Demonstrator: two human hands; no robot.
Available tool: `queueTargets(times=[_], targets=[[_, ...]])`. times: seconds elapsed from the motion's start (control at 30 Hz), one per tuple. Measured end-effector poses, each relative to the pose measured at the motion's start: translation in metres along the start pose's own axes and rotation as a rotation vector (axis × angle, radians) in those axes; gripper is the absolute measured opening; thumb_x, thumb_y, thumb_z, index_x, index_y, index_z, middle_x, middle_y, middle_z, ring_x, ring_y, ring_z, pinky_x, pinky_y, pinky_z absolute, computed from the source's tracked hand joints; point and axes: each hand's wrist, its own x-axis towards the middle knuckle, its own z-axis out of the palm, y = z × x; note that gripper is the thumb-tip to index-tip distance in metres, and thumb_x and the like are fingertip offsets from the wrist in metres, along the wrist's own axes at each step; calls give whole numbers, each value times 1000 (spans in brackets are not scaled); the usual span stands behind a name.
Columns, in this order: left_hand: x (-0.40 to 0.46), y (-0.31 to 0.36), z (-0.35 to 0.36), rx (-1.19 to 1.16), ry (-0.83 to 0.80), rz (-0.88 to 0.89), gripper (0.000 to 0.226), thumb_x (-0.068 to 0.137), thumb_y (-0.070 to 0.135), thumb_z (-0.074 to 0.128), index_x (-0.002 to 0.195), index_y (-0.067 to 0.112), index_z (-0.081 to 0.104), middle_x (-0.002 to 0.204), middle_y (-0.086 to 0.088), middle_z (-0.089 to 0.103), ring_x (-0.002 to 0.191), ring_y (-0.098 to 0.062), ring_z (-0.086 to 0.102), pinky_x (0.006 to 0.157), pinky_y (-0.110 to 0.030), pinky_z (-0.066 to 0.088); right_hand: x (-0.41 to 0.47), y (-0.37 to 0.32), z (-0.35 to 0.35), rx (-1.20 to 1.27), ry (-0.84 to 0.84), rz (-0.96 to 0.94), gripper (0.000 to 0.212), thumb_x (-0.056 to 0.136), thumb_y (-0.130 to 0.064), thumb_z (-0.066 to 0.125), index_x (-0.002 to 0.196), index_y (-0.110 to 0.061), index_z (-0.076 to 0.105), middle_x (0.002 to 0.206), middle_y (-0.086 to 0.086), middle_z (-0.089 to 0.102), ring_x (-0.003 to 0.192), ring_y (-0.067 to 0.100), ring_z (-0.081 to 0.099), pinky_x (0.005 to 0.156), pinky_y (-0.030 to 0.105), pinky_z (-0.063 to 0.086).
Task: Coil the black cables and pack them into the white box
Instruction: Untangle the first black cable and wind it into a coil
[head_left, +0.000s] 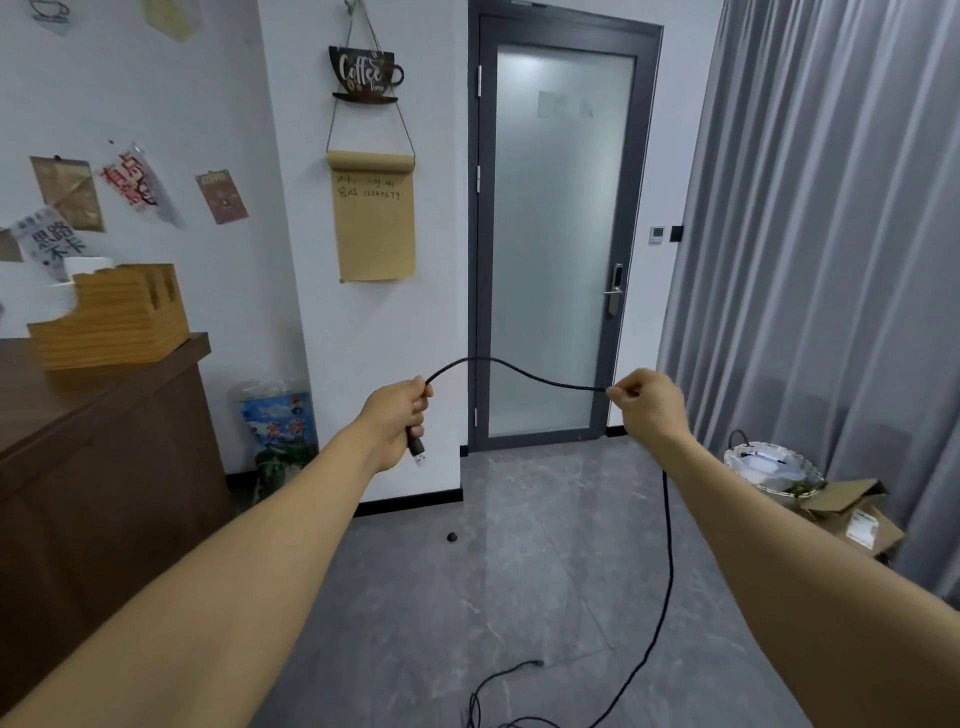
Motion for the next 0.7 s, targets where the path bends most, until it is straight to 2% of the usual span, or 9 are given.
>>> queueTargets(times=[0.1, 0.2, 0.27, 0.33, 0.4, 0.47, 0.57, 0.7], targets=[[-4, 4, 18, 51, -90, 86, 31, 103, 17, 33, 78, 13, 51, 64, 3, 36, 50, -9, 25, 51, -21, 24, -10, -7, 12, -218, -136, -99, 11, 89, -15, 58, 81, -10, 65, 88, 7, 67, 81, 25, 62, 75, 37, 54], [-7, 2, 33, 326, -168, 210, 28, 102, 19, 36, 86, 13, 58, 70, 4, 47, 58, -10, 35, 54, -23, 28, -20, -23, 20, -360, -321, -250, 10, 86, -14, 62, 80, -9, 68, 85, 5, 69, 81, 24, 64, 74, 37, 55], [-7, 0, 43, 475, -178, 282, 24, 101, 17, 39, 90, 10, 59, 74, 3, 54, 63, -9, 45, 52, -15, 37, -24, -34, 21, -383, -428, -352, 11, 86, -14, 63, 80, -8, 69, 80, 0, 67, 79, 22, 63, 71, 34, 54], [-6, -4, 51, 580, -216, 328, 23, 101, 15, 41, 88, 10, 59, 78, 1, 58, 69, -9, 52, 58, -9, 42, -26, -44, 18, -354, -501, -431, 12, 86, -16, 65, 76, -9, 68, 71, -5, 60, 70, 17, 57, 65, 30, 48], [-7, -5, 57, 664, -273, 353, 24, 100, 16, 42, 85, 14, 60, 77, 3, 61, 70, -9, 54, 68, -15, 43, -26, -51, 11, -236, -539, -457, 14, 86, -20, 67, 74, -13, 65, 66, -7, 55, 60, 10, 48, 59, 22, 42], [-10, -2, 62, 716, -340, 349, 25, 101, 17, 42, 85, 14, 61, 74, 4, 63, 64, -2, 55, 65, -12, 41, -26, -55, 1, -121, -540, -449, 14, 85, -24, 69, 76, -13, 68, 64, -6, 56, 54, 4, 44, 53, 14, 36], [-17, 4, 70, 594, -447, 293, 30, 103, 16, 38, 84, 8, 60, 69, 1, 62, 56, -1, 55, 52, -8, 40, -24, -54, -10, 11, -480, -399, 18, 81, -27, 72, 74, -11, 70, 58, -7, 57, 45, 0, 43, 49, 9, 34], [-17, 7, 80, 260, -558, 107, 34, 104, 20, 32, 80, 10, 53, 55, 5, 42, 50, -9, 38, 56, -19, 44, -19, -46, -15, 176, -343, -289, 19, 78, -26, 75, 77, -9, 66, 61, -7, 54, 48, 2, 43, 50, 11, 35]])
